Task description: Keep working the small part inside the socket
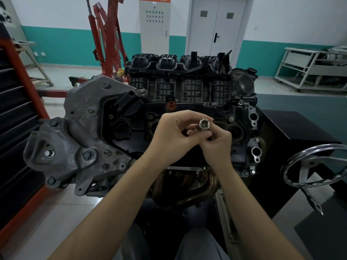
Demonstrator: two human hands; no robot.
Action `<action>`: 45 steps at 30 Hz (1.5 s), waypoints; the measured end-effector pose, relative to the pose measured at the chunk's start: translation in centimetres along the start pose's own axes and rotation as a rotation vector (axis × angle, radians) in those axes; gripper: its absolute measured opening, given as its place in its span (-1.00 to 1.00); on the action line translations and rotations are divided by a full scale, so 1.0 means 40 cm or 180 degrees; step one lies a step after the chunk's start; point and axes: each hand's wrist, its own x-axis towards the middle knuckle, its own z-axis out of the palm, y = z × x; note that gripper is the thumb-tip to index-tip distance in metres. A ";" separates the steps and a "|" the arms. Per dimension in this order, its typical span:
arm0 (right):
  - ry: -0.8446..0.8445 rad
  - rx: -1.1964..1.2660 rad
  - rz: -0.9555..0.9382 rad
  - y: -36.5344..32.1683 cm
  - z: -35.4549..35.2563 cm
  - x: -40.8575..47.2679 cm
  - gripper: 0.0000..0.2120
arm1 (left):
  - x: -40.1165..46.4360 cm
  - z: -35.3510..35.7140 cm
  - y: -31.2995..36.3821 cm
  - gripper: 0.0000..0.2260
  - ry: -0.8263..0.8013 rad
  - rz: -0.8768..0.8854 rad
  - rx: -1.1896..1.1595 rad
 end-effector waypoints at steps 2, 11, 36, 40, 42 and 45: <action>-0.0008 0.0008 -0.0018 0.002 0.000 0.002 -0.89 | 0.000 0.000 -0.002 -0.80 0.0144 0.0025 0.0168; -0.0134 0.0044 -0.0185 -0.011 -0.003 0.002 -0.66 | -0.007 0.006 -0.005 -0.74 -0.0205 0.0030 -0.0092; -0.0172 0.0093 -0.0077 -0.023 -0.001 0.008 -0.58 | -0.006 0.023 -0.007 -0.76 0.0057 -0.0025 -0.0044; -0.0104 0.0212 -0.0089 -0.024 0.002 0.006 -0.60 | -0.004 0.032 -0.004 -0.80 0.0296 0.0062 0.0104; -0.0107 0.0212 -0.0128 -0.024 0.000 0.005 -0.69 | -0.006 0.029 -0.002 -0.79 0.0294 0.0066 0.0070; -0.0189 0.0129 -0.0136 -0.020 -0.004 0.006 -0.76 | -0.008 0.024 -0.002 -0.74 0.0177 0.0103 -0.0072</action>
